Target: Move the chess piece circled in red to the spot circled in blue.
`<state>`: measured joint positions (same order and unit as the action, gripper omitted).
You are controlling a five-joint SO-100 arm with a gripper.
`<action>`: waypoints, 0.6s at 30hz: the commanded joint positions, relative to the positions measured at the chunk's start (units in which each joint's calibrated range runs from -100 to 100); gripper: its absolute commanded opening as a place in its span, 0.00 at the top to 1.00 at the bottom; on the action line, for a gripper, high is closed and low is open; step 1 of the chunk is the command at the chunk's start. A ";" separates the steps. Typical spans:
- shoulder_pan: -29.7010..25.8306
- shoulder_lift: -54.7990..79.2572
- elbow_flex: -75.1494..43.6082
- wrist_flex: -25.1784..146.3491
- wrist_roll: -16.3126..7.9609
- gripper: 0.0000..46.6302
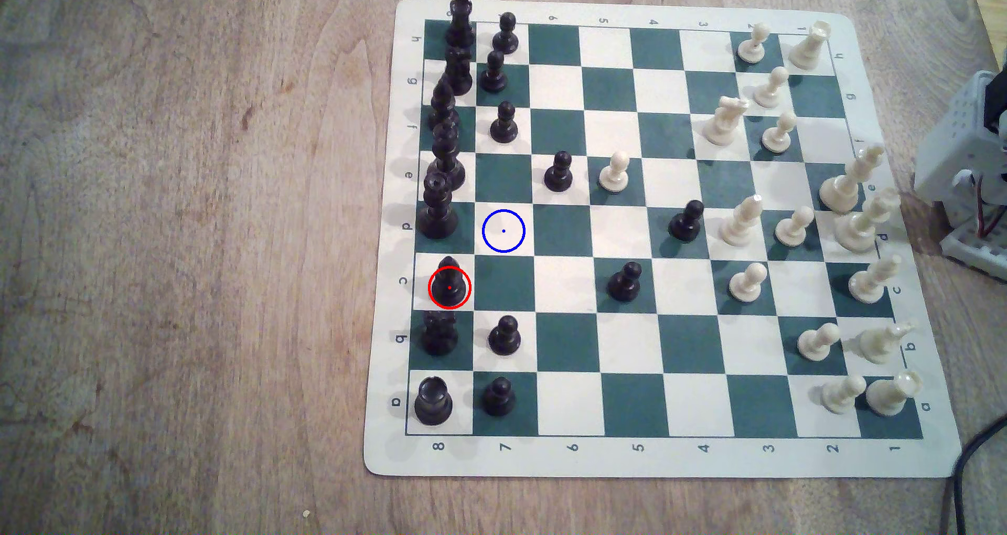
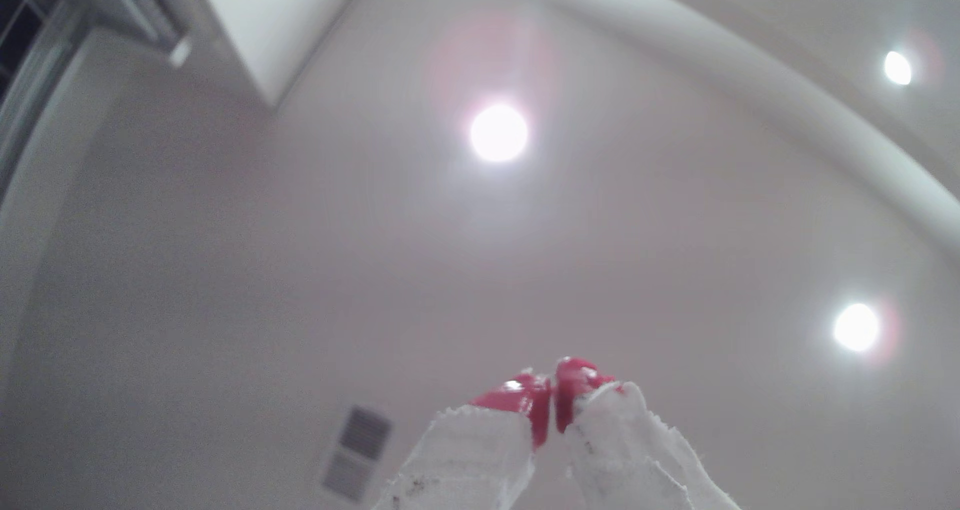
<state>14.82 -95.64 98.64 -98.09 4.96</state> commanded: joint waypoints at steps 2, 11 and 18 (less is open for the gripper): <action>-1.72 -0.20 0.90 -1.09 0.20 1.00; -8.37 -0.11 -14.15 28.06 0.20 1.00; -9.23 -0.11 -23.67 52.31 0.05 1.00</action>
<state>6.05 -95.48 81.11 -56.02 5.01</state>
